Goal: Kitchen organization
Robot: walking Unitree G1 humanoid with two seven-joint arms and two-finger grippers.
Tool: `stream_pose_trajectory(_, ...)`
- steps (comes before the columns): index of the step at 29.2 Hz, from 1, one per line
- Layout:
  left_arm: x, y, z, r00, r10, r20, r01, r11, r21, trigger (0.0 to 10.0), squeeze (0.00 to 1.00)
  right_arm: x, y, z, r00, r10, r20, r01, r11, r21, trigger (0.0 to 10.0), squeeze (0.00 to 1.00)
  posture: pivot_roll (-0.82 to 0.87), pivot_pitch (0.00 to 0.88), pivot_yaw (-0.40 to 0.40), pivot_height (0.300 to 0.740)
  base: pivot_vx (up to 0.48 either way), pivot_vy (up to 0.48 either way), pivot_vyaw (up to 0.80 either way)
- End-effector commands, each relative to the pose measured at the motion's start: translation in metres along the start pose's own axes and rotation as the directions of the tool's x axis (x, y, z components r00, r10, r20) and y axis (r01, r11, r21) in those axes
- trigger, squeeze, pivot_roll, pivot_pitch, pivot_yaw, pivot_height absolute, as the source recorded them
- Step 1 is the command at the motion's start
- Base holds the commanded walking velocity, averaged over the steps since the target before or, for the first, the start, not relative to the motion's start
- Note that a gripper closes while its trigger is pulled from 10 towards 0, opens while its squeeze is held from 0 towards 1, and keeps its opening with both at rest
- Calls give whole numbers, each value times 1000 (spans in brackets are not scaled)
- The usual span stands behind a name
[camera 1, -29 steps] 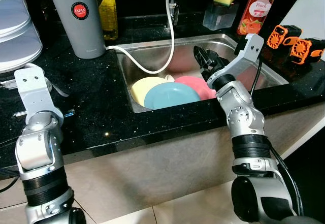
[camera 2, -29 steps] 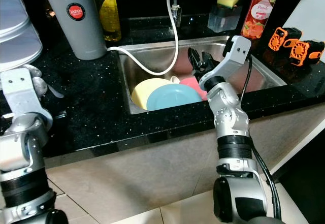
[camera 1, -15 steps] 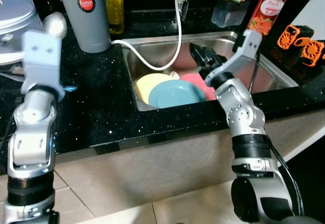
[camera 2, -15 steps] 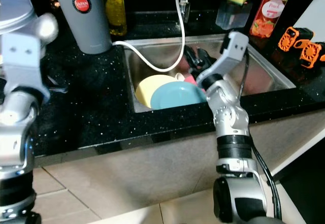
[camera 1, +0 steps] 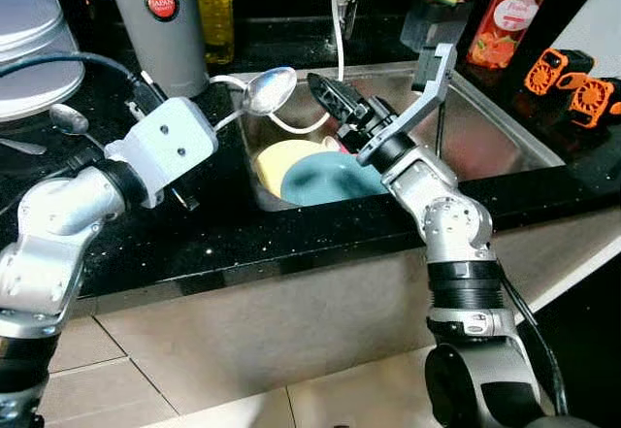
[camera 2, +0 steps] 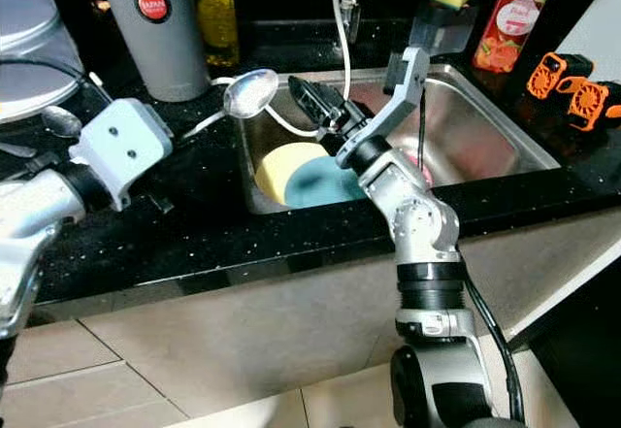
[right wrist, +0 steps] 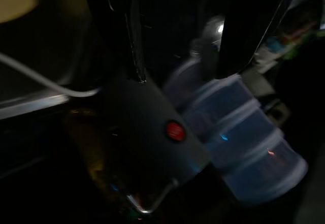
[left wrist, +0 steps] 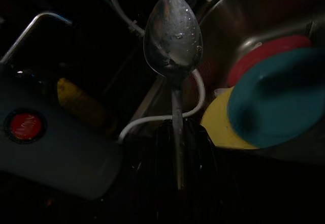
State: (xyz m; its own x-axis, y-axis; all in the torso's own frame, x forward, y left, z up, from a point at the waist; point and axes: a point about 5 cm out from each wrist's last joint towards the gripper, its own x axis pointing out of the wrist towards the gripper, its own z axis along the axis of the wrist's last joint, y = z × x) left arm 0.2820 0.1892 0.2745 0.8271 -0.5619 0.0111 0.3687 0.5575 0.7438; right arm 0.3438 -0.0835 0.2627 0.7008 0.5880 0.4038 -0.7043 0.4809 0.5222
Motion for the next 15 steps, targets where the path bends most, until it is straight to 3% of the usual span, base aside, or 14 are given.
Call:
stream_pose_trajectory(1,-1,4,4,1000,-27,10,27,998,56,10000,0,-5,0,7,1000,-4,28,4,1000,22,10000,0,215,9,-72,740,0,0,0)
stream_pose_trajectory(6,3,4,7,997,-41,63,39,999,37,10000,0,-12,5,5,999,47,26,-48,997,53,10000,0,204,5,-65,740,0,0,0)
stream_pose_trajectory(9,10,-2,15,990,-50,132,57,997,-52,10000,0,-13,9,-5,998,69,-5,-69,996,58,10000,0,204,1,-65,740,0,0,0)
stream_pose_trajectory(15,17,-12,19,981,-67,180,85,991,-99,10000,0,-9,13,-14,997,68,-19,-67,995,75,10000,0,199,0,-63,740,0,0,0)
